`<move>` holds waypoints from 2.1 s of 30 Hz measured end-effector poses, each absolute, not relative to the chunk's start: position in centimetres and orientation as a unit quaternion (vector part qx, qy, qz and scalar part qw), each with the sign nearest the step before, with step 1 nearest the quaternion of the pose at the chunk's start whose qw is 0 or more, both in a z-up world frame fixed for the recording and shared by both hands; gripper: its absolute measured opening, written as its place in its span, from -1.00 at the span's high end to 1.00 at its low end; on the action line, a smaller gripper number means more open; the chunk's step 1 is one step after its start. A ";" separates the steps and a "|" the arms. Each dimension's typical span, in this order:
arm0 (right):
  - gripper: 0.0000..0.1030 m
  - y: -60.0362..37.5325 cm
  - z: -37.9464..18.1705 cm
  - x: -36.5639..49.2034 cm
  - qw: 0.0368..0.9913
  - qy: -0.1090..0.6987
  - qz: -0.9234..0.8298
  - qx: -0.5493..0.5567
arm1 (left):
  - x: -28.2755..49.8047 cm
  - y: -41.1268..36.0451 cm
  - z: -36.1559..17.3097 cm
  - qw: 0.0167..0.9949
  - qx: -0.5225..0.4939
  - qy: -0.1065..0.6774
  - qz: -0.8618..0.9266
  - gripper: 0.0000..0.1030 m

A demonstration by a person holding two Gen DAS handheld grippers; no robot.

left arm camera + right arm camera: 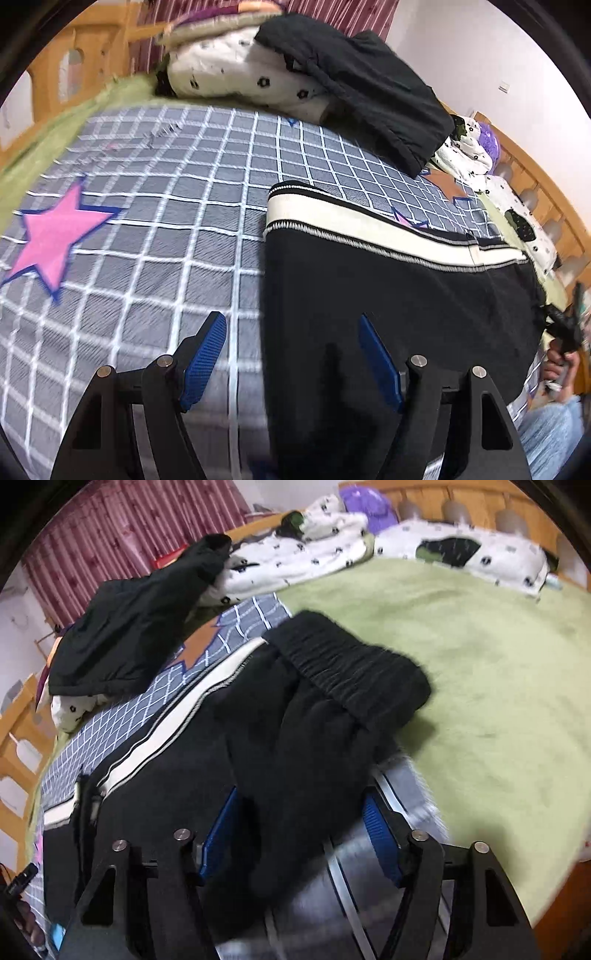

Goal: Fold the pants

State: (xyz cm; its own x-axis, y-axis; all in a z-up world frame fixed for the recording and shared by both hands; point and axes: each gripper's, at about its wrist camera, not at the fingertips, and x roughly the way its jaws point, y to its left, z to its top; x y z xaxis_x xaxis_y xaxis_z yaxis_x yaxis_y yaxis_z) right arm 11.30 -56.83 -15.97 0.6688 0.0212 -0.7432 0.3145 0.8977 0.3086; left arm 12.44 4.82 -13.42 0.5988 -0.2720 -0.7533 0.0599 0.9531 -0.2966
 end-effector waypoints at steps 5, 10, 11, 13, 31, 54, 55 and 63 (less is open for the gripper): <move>-0.33 -56.8 -17.0 14.7 0.889 0.394 -0.080 0.218 | 16.4 4.4 -16.8 0.863 -0.119 0.481 -0.101 -0.29; 0.28 -56.9 -16.3 15.6 0.894 0.388 -0.100 0.200 | 18.4 4.2 -16.5 0.846 -0.166 0.491 -0.124 0.53; 0.37 -56.7 -15.5 15.4 0.898 0.383 -0.099 0.192 | 18.3 3.8 -16.0 0.848 -0.162 0.491 -0.117 0.73; 0.60 -55.7 -13.4 14.9 0.912 0.364 -0.092 0.164 | 17.3 2.5 -14.0 0.869 -0.131 0.463 -0.116 0.78; 0.72 -36.3 2.5 15.0 0.966 0.232 0.066 0.092 | 13.4 15.9 -3.4 0.916 -0.104 0.388 -0.018 0.75; 0.05 -35.9 -10.2 14.2 0.905 0.423 -0.039 0.031 | 15.7 18.1 -10.1 0.911 -0.076 0.401 0.060 -0.18; -0.02 -35.4 -10.8 14.5 0.899 0.436 -0.033 0.025 | 16.1 17.8 -10.8 0.905 -0.078 0.413 0.057 -0.18; -0.01 -32.3 -12.4 15.1 0.873 0.488 -0.025 0.000 | 16.4 18.6 -12.6 0.878 -0.123 0.460 0.052 -0.18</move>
State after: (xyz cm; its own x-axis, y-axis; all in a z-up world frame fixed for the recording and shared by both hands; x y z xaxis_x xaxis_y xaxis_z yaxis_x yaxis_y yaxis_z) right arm 15.09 -32.34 -12.36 0.5228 -0.0430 -0.8513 0.0436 0.9988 -0.0237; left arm 16.42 18.61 -12.61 0.5715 -0.0208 -0.8204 -0.2046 0.9645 -0.1670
